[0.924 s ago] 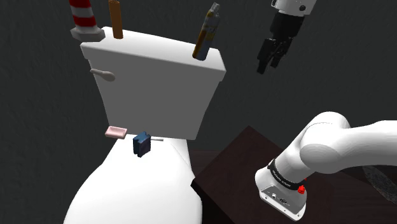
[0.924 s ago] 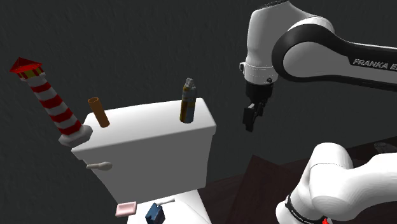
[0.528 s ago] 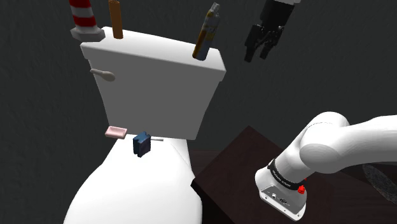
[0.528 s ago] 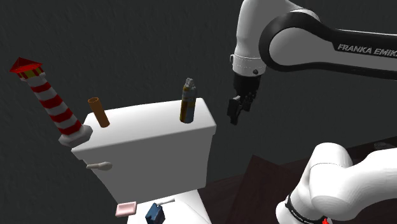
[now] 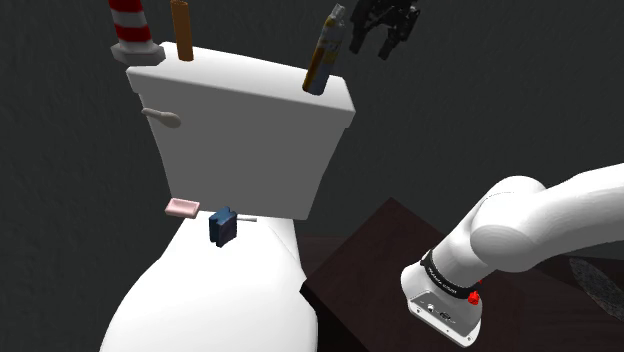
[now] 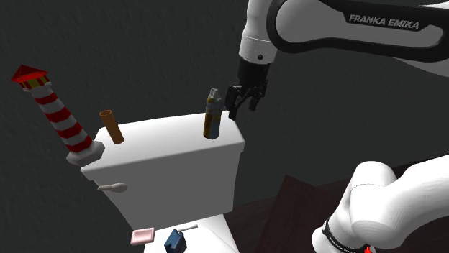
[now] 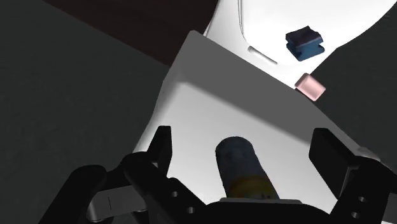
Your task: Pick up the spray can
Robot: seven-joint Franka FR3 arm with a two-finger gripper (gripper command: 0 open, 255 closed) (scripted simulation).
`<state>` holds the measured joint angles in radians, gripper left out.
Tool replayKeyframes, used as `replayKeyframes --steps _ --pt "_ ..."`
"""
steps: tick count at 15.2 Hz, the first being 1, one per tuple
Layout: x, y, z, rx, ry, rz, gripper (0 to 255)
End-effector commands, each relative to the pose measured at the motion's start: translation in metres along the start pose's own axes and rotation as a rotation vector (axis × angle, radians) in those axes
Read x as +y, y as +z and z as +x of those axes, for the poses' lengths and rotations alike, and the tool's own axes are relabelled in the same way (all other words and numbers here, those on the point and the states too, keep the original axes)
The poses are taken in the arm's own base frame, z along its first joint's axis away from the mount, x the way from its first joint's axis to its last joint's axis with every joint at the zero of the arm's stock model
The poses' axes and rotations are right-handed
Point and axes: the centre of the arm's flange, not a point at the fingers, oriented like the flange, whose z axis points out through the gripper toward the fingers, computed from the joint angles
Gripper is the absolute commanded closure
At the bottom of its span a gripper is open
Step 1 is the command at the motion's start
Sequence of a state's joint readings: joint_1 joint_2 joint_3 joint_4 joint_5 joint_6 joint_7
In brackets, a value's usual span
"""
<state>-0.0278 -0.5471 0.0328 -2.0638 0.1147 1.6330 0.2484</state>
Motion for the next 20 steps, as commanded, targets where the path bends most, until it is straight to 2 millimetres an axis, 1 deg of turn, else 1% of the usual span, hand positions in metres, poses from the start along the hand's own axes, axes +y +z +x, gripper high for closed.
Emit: replayKeyframes --steps 1,7,8,15,17,18,20 --pt "-0.004 -0.012 0.018 0.033 0.028 0.029 0" --pt "-0.016 -0.048 0.067 0.127 0.106 0.112 0" --pt "-0.017 -0.052 0.073 0.137 0.115 0.121 0" --pt "-0.013 -0.015 0.070 0.137 0.115 0.121 0" --pt "-0.012 -0.012 0.069 0.137 0.115 0.121 0" --pt "-0.013 -0.013 0.069 0.137 0.115 0.121 255" --pt "-0.013 -0.013 0.069 0.137 0.115 0.121 255"
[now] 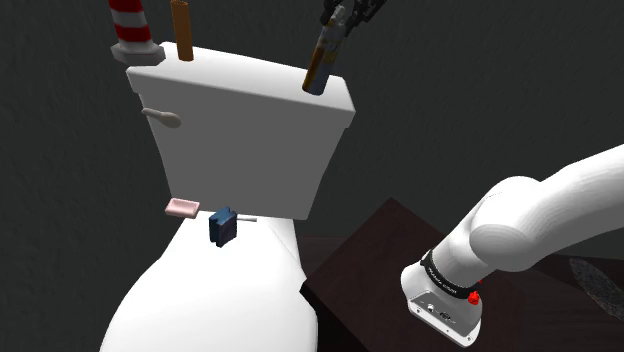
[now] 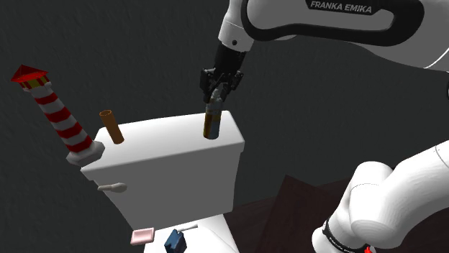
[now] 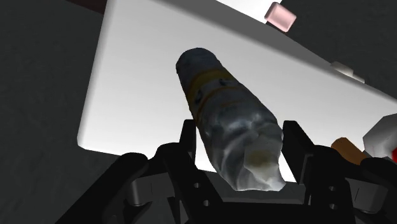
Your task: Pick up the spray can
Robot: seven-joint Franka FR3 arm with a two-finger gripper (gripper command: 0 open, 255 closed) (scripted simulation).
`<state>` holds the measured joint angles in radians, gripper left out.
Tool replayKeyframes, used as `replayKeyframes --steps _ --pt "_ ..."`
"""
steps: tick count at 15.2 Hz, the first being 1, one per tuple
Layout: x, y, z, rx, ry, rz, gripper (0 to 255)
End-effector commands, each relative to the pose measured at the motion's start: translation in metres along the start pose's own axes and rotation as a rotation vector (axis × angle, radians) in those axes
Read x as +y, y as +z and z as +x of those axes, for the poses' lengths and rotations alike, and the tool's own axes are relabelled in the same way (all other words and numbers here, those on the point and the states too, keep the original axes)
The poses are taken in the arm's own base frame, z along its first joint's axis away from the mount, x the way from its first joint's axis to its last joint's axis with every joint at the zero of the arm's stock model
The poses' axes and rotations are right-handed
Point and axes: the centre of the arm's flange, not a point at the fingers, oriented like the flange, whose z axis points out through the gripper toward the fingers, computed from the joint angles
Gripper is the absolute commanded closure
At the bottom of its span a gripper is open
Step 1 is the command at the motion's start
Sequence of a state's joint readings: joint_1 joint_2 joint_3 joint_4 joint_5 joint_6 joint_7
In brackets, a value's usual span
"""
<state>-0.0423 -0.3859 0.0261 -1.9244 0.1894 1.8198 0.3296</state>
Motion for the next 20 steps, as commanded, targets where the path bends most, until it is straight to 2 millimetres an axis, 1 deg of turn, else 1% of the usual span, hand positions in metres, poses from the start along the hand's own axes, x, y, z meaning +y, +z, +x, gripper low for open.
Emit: replayKeyframes --steps 1,7,20 --pt "0.000 0.001 0.000 -0.002 0.000 0.000 255" --pt "0.001 0.001 0.000 -0.002 0.000 0.000 255" --pt "-0.017 -0.064 0.014 -0.002 0.000 0.000 255"
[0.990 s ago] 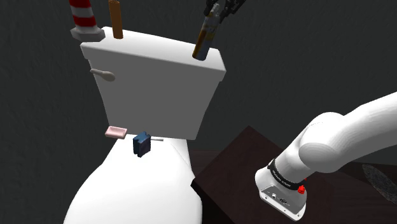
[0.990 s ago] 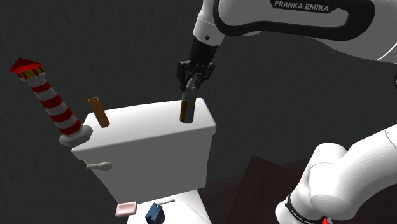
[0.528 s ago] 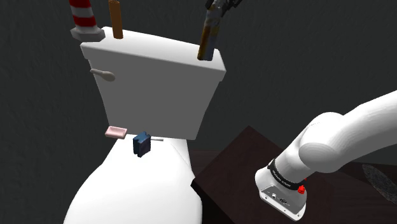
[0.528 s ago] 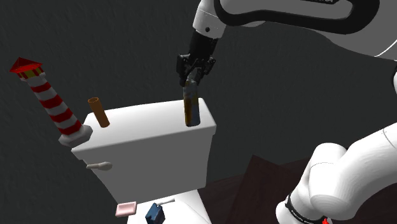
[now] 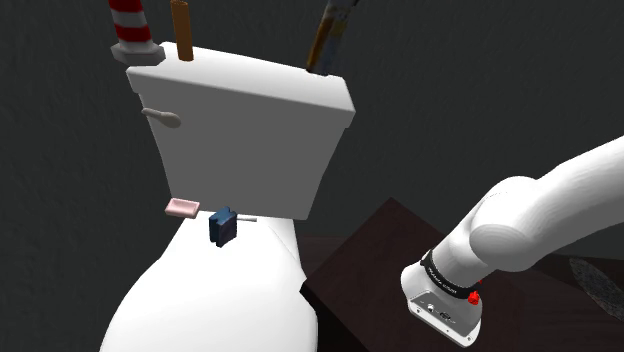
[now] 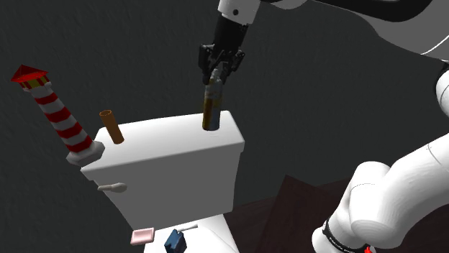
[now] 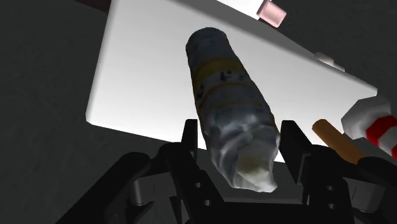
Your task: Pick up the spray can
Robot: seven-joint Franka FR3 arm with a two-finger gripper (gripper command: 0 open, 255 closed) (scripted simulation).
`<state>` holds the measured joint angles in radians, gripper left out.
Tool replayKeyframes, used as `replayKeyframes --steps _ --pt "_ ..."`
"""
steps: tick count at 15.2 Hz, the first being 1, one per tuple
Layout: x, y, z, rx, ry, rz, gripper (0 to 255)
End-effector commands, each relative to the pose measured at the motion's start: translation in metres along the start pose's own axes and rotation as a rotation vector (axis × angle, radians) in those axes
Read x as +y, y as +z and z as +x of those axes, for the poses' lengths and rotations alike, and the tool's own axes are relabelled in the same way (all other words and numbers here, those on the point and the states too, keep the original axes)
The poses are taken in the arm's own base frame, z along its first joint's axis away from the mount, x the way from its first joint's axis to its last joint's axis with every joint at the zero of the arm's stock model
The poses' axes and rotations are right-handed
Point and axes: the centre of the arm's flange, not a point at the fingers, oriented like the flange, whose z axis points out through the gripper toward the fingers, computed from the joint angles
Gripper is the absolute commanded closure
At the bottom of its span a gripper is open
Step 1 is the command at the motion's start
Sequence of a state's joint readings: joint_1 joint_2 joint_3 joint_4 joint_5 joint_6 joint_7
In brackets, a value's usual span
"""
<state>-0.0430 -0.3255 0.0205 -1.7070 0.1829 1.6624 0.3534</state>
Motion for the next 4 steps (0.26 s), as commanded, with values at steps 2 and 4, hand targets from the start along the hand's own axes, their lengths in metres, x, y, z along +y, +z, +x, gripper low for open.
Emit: replayKeyframes --steps 2,4 --pt "-0.0048 -0.0161 0.0034 0.000 0.000 0.000 255" --pt "-0.0050 -0.0169 0.0035 0.000 0.000 0.000 255"
